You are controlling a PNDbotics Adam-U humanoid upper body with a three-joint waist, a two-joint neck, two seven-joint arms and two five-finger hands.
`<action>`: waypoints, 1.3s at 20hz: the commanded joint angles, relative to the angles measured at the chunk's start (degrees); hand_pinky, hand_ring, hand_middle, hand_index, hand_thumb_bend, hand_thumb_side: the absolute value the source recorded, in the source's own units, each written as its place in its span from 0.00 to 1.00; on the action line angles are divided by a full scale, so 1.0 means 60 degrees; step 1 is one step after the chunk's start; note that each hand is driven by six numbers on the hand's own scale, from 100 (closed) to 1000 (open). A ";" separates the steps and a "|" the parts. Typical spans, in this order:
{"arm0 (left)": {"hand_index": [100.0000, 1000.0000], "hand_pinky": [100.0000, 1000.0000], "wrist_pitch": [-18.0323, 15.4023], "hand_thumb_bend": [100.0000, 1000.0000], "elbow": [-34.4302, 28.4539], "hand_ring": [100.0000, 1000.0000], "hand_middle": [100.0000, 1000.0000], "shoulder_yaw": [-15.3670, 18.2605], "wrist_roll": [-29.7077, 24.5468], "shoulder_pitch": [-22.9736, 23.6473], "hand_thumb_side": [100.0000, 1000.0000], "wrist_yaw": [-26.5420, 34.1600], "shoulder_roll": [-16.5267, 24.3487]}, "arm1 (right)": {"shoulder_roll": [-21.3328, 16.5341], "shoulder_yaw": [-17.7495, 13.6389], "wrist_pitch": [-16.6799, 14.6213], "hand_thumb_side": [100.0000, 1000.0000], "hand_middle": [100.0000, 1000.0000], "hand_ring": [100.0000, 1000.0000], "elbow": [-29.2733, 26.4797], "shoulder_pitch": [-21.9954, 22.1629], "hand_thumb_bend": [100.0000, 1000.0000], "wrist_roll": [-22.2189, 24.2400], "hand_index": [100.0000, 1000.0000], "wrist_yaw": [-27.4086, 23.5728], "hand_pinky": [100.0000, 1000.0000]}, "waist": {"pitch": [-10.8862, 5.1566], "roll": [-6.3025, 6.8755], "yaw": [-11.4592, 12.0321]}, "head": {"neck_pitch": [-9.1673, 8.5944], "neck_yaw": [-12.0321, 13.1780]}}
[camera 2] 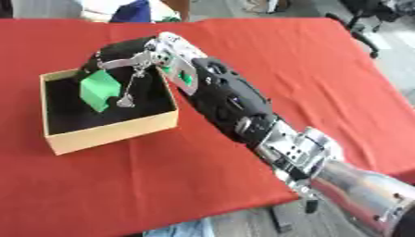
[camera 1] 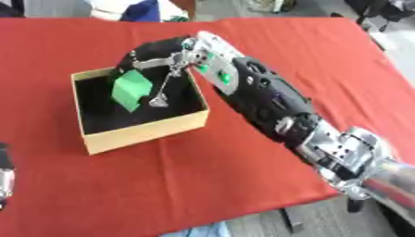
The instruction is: Pick up objects on the table and place them in the box.
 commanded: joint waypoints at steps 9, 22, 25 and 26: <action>0.56 0.56 -0.0145 0.00 -0.0103 0.30 0.32 -0.0100 -0.0061 -0.0124 0.43 -0.0105 0.0067 | -0.0301 -0.0091 -0.0530 0.59 1.00 0.86 -0.0288 -0.0321 0.42 0.0103 1.00 0.0873 0.82 | -0.0168 0.0067 -0.0014 | 0.0042 -0.0010; 0.56 0.56 -0.0107 0.00 -0.0164 0.30 0.32 0.0019 0.0023 0.0025 0.42 -0.0165 0.0141 | -0.2047 -0.0459 -0.0407 0.56 1.00 0.88 -0.2326 -0.0607 0.56 -0.0249 1.00 0.0403 0.85 | -0.0336 0.0047 -0.0229 | 0.0044 0.0222; 0.56 0.56 -0.0057 0.00 -0.0200 0.30 0.32 0.0121 0.0106 0.0101 0.43 -0.0173 0.0149 | -0.2712 -0.0859 -0.0162 0.54 1.00 0.89 -0.3106 -0.0342 0.56 -0.0595 1.00 0.0136 0.85 | -0.0352 0.0065 -0.0396 | 0.0044 0.0369; 0.56 0.56 -0.0042 0.00 -0.0215 0.30 0.32 0.0152 0.0131 0.0128 0.43 -0.0180 0.0150 | -0.2938 -0.0992 -0.0071 0.54 1.00 0.89 -0.3356 -0.0209 0.55 -0.0712 1.00 0.0060 0.85 | -0.0355 0.0072 -0.0461 | 0.0044 0.0414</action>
